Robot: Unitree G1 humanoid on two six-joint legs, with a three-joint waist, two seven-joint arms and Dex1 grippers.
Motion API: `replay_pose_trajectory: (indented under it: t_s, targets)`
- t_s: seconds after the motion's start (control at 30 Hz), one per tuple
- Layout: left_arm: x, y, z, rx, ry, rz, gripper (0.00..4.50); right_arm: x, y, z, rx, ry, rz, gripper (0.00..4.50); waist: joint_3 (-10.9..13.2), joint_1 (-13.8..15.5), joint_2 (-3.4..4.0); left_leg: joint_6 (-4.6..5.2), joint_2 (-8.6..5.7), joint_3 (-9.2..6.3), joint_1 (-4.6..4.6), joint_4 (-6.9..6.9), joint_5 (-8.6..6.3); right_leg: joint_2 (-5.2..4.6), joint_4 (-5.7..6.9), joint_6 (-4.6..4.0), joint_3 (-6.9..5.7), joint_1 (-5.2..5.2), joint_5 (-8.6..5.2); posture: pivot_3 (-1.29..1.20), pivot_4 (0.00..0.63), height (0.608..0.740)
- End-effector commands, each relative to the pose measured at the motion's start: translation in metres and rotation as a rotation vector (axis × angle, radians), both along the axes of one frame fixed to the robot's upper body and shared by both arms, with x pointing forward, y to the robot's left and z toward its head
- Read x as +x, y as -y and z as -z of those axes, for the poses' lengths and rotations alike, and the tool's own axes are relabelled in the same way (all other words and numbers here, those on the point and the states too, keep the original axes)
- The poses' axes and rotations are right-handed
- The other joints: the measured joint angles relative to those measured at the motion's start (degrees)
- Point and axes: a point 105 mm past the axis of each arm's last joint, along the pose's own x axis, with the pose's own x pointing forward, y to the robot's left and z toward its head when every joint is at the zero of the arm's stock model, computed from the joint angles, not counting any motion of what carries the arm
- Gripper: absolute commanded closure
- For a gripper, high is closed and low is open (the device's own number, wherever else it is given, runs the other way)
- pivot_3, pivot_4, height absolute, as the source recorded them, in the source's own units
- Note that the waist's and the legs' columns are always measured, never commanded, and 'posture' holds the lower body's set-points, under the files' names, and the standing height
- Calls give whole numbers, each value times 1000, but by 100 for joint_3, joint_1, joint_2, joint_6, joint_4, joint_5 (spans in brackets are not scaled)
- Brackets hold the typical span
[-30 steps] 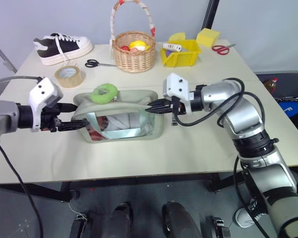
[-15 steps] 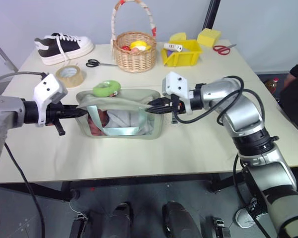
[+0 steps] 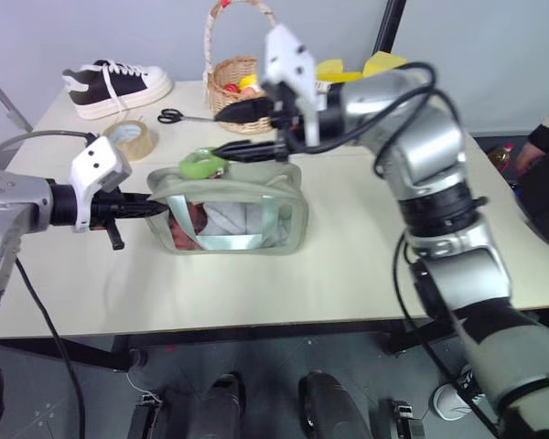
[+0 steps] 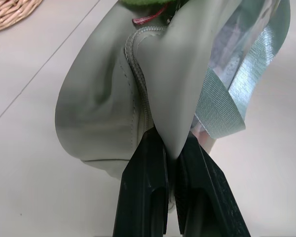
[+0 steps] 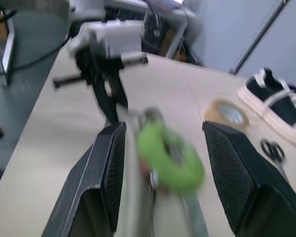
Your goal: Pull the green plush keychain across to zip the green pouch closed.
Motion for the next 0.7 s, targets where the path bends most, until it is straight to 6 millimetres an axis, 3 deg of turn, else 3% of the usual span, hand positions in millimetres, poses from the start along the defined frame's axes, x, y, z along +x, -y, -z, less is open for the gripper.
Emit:
replay_pose_trajectory:
  t_s: [0.03, 0.27, 0.3, 0.33, 0.5, 0.7]
  targets:
    - [-1, 1, -13, 9, 51, 10, 4500, 6, -13, 3, -13, 77, 17, 1957, 0, -2, 0, -1, -1, 0, -1, 2, 0, -1, 0, 0, 0, 0, 0, 0, 150, 740]
    - [-3, 2, -13, 10, 49, 11, 4500, 14, -27, 28, -76, 86, 17, 1957, 0, -14, 0, -1, -1, 0, 0, 0, 0, 3, 2, 0, 0, -2, 0, 0, 150, 740]
    - [-3, 3, -13, 9, 49, 11, 4500, 14, -28, 29, -81, 84, 17, 1957, 0, -13, 0, -1, -1, -1, 0, 0, 1, 3, 3, 0, 0, -2, 0, 0, 0, 740]
    - [-3, 3, -12, 9, 47, 11, 4500, 15, -28, 31, -87, 84, 19, 1957, -89, -28, -10, -1, -1, 0, 0, 0, 1, 3, 3, 0, 0, -2, 0, 0, 0, 740]
    - [-2, 4, -11, 4, 47, 12, 4500, 18, -27, 32, -86, 77, 34, 4367, -259, -47, -53, -76, 0, -7, -9, -15, 44, 5, -1, -1, 0, -18, 0, 0, 0, 740]
    - [-1, 5, -11, 0, 48, 16, 4500, 17, -11, 23, -67, 63, 55, 4443, -312, -44, -66, -75, 1, -13, -3, -13, 44, 9, 6, -4, -2, -12, 2, 0, 0, 740]
